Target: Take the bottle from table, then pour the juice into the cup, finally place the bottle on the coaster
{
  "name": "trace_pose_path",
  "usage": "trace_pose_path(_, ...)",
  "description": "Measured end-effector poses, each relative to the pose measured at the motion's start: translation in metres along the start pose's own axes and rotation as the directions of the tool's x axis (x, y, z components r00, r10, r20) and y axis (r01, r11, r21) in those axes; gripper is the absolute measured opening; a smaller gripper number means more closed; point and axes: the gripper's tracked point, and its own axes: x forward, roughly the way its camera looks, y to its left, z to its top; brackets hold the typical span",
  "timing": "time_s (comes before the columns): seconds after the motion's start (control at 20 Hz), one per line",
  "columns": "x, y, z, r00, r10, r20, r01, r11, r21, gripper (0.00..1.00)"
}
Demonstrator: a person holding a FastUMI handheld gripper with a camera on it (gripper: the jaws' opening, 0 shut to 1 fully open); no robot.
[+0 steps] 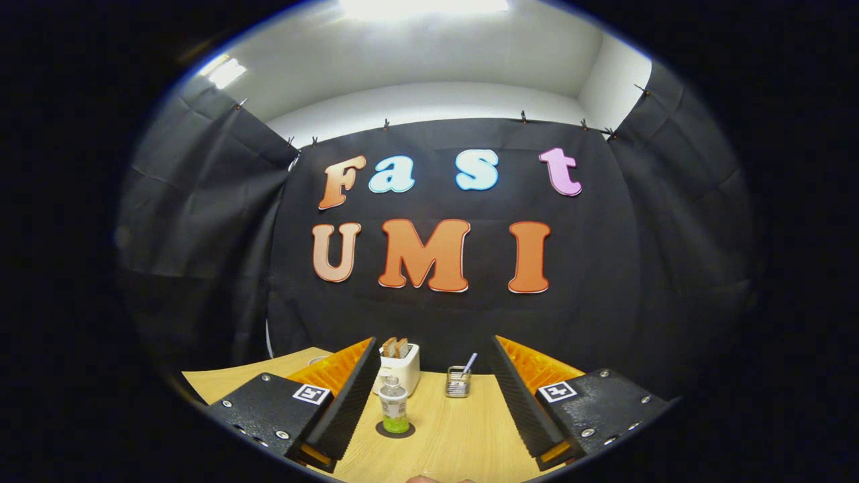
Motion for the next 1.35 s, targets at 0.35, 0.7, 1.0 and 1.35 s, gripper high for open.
trace_pose_path(0.35, -0.02, 0.008, 0.028, 0.997, 0.009, 0.074, -0.005, 0.999, -0.044, 0.97)
trace_pose_path(0.7, -0.016, 0.011, 0.031, 0.996, -0.02, 0.082, 0.022, 1.0, -0.023, 0.97)
trace_pose_path(1.0, -0.021, 0.017, 0.031, 0.997, -0.02, 0.072, 0.021, 1.0, -0.021, 0.97)
trace_pose_path(1.35, -0.023, 0.016, 0.036, 0.996, -0.026, 0.08, 0.028, 0.999, -0.025, 0.97)
